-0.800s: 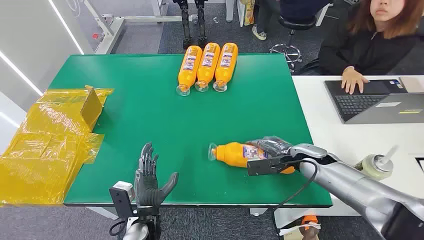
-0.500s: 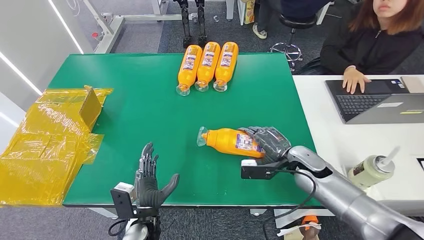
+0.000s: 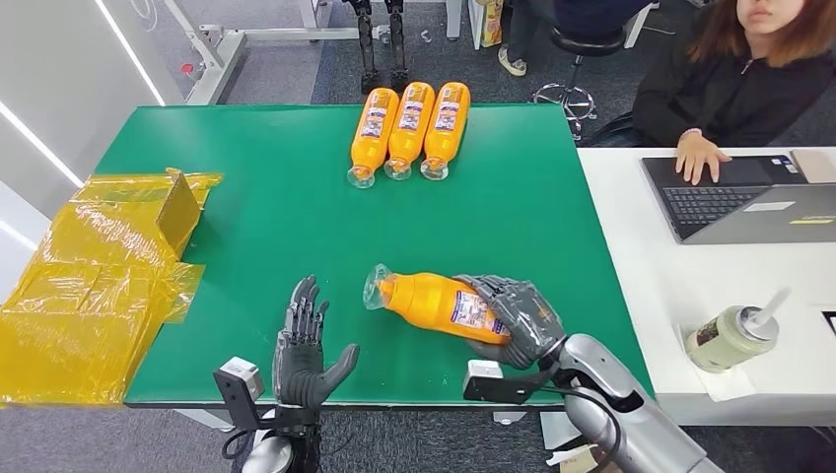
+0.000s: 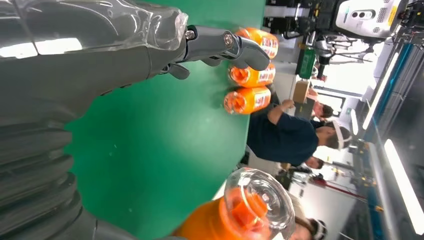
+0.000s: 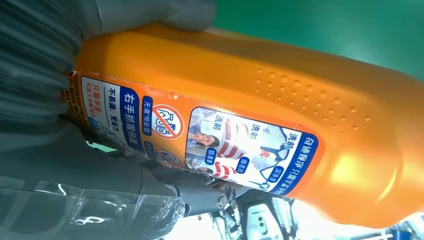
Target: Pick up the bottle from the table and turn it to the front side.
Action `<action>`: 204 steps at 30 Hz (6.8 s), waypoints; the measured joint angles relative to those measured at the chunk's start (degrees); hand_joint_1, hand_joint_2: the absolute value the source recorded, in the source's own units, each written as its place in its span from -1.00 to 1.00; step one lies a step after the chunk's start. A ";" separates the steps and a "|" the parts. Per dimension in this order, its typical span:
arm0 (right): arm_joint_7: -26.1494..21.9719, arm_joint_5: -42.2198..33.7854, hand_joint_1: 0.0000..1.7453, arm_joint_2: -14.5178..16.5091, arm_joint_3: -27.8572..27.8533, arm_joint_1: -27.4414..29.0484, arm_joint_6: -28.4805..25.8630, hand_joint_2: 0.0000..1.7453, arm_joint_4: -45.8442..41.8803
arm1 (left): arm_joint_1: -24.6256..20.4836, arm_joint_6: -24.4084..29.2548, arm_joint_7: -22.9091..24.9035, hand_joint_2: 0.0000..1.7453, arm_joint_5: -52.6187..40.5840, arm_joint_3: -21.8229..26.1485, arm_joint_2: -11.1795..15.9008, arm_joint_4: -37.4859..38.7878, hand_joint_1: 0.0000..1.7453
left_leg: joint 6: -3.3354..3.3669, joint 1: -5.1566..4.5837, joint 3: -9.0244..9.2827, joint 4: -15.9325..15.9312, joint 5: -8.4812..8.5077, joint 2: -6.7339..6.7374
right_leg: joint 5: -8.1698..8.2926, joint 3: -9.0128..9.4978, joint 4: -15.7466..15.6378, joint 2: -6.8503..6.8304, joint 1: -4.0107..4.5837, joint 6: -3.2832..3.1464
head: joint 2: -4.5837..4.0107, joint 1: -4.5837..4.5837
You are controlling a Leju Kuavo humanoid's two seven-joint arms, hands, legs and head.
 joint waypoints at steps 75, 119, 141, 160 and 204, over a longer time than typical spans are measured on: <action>11.14 17.24 -1.00 18.86 -1.51 16.98 5.21 1.00 -18.51 | -0.13 -14.23 6.76 1.00 7.05 -6.62 -0.34 -9.95 1.00 | -0.06 0.00 -0.03 -0.01 -0.04 0.16 | -0.03 -0.12 0.00 0.11 0.00 -0.02 | 0.00 -0.01; -12.57 -8.70 -1.00 18.41 -3.53 17.89 -27.10 1.00 -17.27 | -5.72 36.68 14.05 1.00 -59.68 -3.21 10.51 -9.40 1.00 | -0.17 0.03 -0.01 -0.04 -0.05 0.24 | -0.04 -0.13 0.10 0.17 0.01 -0.06 | 0.00 0.00; -15.54 -16.68 -1.00 15.09 -3.45 13.98 -27.65 1.00 -9.86 | -21.00 37.14 35.69 1.00 -89.12 -6.38 25.15 17.31 1.00 | -0.26 0.03 0.04 -0.03 0.01 0.32 | 0.02 -0.16 0.14 0.23 0.01 -0.16 | 0.00 0.01; -15.98 -18.32 -1.00 12.98 -2.74 13.24 -27.55 1.00 -7.93 | -28.18 30.73 39.15 1.00 -88.83 -11.98 29.19 30.68 -1.00 | -0.34 0.04 0.02 -0.04 0.05 0.36 | 0.06 -0.22 0.17 0.32 0.01 -0.23 | 0.00 0.02; -21.09 -18.41 -1.00 19.59 -7.83 22.40 -28.38 1.00 -6.14 | -4.54 29.39 -0.66 1.00 -15.54 -7.38 8.73 1.78 -1.00 | -0.25 0.00 -0.05 -0.02 -0.16 0.32 | -0.10 -0.21 0.09 0.25 -0.02 -0.13 | 0.00 0.02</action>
